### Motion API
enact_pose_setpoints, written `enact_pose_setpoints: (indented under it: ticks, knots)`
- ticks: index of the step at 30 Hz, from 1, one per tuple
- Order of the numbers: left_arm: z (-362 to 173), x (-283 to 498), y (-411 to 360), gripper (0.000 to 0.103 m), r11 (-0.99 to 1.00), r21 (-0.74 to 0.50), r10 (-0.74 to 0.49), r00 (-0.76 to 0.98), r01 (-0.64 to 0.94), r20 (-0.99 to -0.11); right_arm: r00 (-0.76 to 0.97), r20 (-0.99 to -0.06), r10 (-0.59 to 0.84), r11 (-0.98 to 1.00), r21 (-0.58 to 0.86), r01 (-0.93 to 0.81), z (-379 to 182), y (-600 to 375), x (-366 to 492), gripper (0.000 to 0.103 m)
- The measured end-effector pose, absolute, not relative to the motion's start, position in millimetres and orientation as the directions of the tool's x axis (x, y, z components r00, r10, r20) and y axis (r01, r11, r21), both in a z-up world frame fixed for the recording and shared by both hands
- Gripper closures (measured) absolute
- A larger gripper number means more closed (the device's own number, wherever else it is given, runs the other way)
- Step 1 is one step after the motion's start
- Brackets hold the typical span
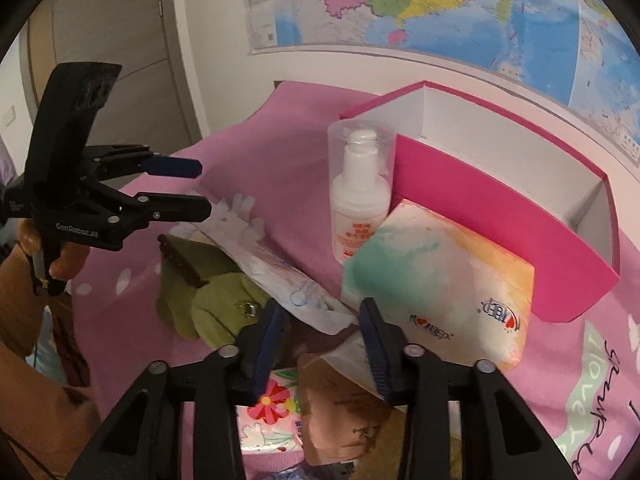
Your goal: Organize soft objects
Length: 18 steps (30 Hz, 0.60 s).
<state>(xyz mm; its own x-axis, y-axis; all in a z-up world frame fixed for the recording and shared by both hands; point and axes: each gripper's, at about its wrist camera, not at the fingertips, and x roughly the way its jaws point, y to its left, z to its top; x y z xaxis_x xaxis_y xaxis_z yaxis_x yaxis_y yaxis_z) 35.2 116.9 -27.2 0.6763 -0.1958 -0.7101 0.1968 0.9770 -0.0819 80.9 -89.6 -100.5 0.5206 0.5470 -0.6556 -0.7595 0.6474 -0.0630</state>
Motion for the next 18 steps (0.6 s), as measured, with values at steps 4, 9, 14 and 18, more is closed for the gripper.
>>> enact_pose_setpoints:
  ticks: [4, 9, 14, 18]
  knots:
    - [-25.9, 31.1, 124.9, 0.029, 0.968, -0.13, -0.242, 0.673, 0.213, -0.699, 0.527, -0.648, 0.549, 0.643, -0.074, -0.762, -99.4, -86.8, 80.8, 0.074]
    - [-25.9, 25.9, 119.9, 0.029, 0.953, -0.131, -0.285, 0.665, 0.273, -0.69, 0.507, -0.635, 0.583, 0.658, 0.002, -0.753, -98.4, -91.3, 91.5, 0.08]
    - [-38.7, 41.2, 110.0, 0.029, 0.946, -0.123, -0.293, 0.634, 0.299, -0.716, 0.496, -0.629, 0.599, 0.673, 0.061, -0.737, -95.7, -93.7, 101.7, 0.078]
    - [-45.9, 56.7, 107.5, 0.029, 0.937, -0.141, -0.318, 0.613, 0.319, -0.723, 0.502, -0.626, 0.597, 0.679, 0.061, -0.732, -97.1, -94.1, 98.8, 0.072]
